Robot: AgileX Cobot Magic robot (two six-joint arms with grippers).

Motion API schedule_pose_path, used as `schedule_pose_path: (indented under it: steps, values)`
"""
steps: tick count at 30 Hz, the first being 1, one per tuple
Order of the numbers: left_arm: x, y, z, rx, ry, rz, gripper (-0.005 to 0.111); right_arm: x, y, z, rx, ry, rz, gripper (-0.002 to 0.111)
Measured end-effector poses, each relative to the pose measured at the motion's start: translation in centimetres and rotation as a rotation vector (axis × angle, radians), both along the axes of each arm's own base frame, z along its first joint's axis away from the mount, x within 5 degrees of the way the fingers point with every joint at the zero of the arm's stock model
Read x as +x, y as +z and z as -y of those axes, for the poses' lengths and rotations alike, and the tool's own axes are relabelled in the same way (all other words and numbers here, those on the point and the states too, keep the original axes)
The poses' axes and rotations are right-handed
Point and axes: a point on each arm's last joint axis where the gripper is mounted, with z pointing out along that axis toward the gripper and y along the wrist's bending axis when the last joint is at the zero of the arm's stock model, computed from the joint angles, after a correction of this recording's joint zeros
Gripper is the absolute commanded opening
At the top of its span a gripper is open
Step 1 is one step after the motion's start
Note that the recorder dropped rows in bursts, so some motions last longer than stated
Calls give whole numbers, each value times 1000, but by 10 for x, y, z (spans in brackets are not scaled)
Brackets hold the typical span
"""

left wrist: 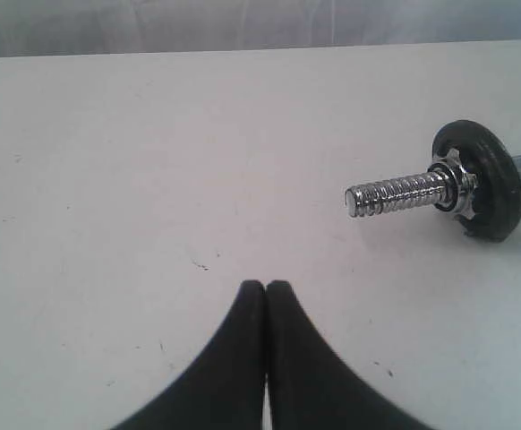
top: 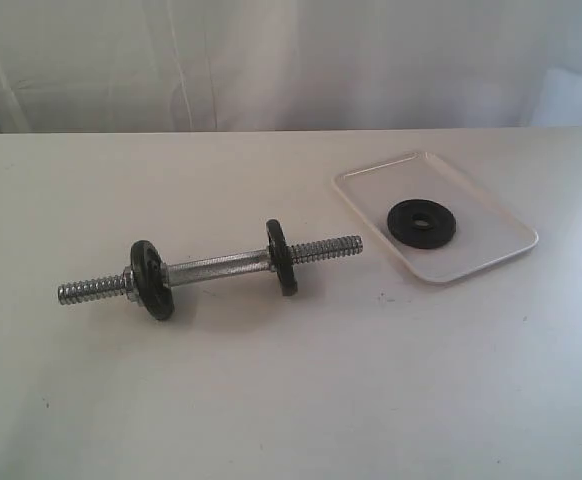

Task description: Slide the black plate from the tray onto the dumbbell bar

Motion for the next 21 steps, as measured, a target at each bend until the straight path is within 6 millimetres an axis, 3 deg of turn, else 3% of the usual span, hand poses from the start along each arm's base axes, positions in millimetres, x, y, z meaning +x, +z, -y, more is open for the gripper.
schedule_pose_path:
  steps: [21]
  values:
    - [0,0,0,6,-1,6,0,0,0,0,-9,1,1,0]
